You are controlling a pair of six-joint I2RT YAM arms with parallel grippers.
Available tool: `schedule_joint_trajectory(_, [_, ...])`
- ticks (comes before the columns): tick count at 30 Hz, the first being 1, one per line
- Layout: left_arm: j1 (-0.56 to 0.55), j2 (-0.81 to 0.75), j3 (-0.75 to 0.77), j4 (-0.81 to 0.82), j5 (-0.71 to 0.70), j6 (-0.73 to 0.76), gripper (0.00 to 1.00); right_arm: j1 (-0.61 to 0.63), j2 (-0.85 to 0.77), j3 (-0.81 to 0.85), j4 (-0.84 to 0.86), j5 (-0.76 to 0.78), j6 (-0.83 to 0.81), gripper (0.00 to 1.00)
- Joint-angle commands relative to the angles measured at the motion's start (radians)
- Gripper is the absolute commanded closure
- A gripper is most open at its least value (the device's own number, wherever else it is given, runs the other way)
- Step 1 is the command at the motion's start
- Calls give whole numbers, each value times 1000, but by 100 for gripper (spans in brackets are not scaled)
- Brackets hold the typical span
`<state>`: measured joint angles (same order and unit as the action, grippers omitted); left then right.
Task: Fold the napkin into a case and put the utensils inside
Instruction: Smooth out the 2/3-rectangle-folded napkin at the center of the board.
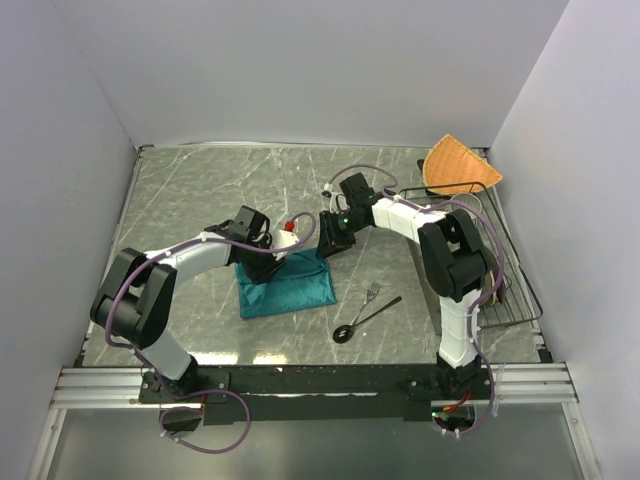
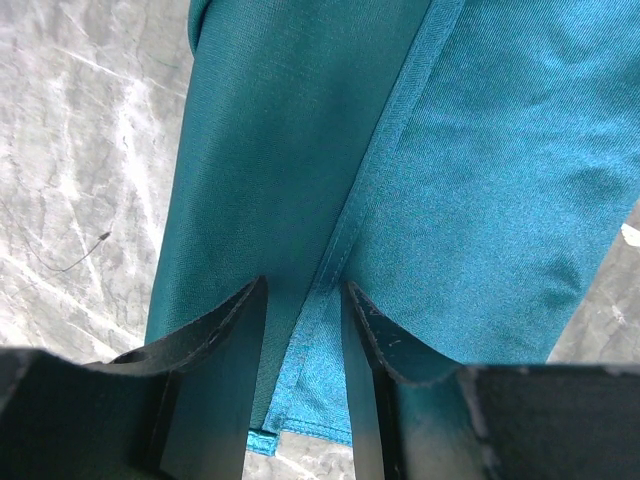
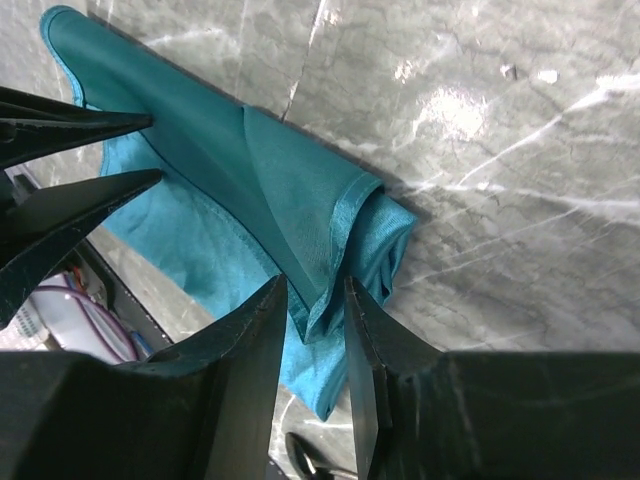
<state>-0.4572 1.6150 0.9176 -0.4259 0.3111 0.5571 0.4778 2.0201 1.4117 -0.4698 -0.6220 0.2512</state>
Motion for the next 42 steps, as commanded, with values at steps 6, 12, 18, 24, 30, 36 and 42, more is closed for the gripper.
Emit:
schedule_joint_trajectory(6, [-6, 3, -19, 30, -4, -19, 59, 8, -40, -10, -47, 31, 17, 63])
schedule_joint_trajectory(12, [-6, 10, -19, 29, -14, -25, 59, 22, -41, -22, -35, -13, 19, 74])
schedule_joint_trajectory(18, [-8, -1, -16, 24, -7, -39, 58, 21, -21, 1, -61, 11, -30, 100])
schedule_joint_trajectory(24, [-8, -36, 0, 0, 11, -59, 53, 7, -12, 44, -98, 41, -84, 100])
schedule_joint_trajectory(30, [-6, -61, 24, -30, 28, -83, 52, 5, -27, 58, -122, 28, -124, 100])
schedule_joint_trajectory(36, [-8, -60, 23, -27, 23, -103, 52, 10, -8, 26, -109, 47, -145, 100])
schedule_joint_trajectory(42, [-3, -52, 24, -31, 57, -128, 55, 19, 11, -19, -64, 84, -147, 100])
